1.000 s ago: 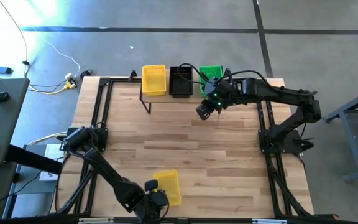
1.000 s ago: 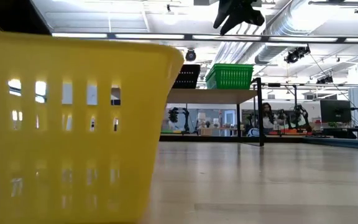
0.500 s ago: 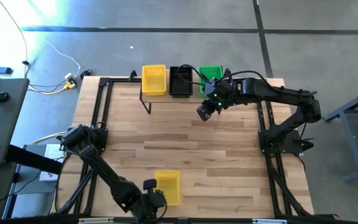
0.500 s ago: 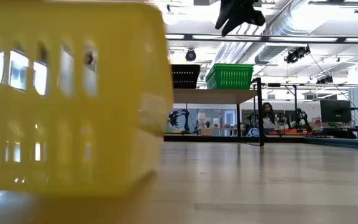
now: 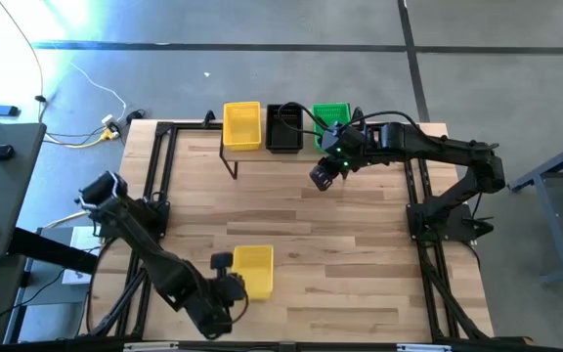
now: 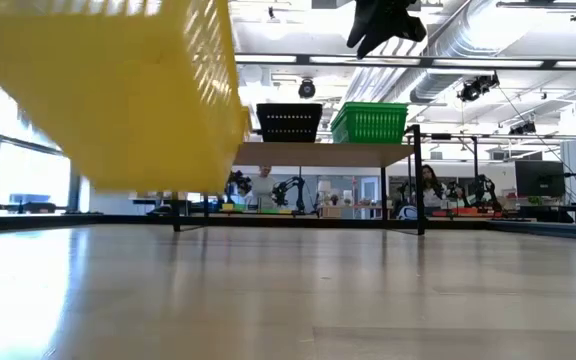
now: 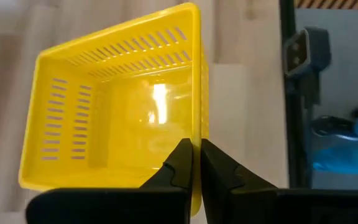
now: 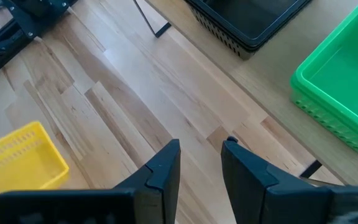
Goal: Stack baskets on shelf by color
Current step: Stack the yellow bin on the yellow bin on the shelf
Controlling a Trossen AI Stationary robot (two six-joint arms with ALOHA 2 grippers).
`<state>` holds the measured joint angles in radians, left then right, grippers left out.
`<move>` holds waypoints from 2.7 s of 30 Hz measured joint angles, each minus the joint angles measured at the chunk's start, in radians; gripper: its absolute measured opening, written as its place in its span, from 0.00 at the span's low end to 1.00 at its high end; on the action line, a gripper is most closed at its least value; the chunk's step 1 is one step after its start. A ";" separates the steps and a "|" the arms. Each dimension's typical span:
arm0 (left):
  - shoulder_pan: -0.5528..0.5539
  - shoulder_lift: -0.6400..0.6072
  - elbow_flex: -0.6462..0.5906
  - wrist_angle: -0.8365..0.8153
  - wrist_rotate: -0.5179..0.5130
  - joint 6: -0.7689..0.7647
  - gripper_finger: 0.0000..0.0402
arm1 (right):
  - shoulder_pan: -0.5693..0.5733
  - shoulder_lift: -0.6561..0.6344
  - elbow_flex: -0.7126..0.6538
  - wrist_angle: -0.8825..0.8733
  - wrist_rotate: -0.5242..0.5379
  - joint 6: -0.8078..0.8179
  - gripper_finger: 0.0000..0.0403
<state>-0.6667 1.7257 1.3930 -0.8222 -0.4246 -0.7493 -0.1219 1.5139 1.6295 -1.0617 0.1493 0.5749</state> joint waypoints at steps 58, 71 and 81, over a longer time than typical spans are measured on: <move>1.185 -0.551 -0.052 -0.101 0.233 1.325 0.01 | -0.001 0.000 0.000 0.040 0.042 0.058 0.26; 1.288 -0.546 -0.119 -0.040 0.323 1.384 0.01 | -0.002 0.000 0.000 0.040 0.043 0.090 0.26; 1.309 -0.488 -0.121 -0.045 0.325 1.387 0.01 | -0.002 0.000 0.000 0.040 0.053 0.133 0.26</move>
<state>0.6422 1.2373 1.2724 -0.8673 -0.0997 0.6382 -0.1234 1.5135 1.6291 -1.0214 0.2025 0.7074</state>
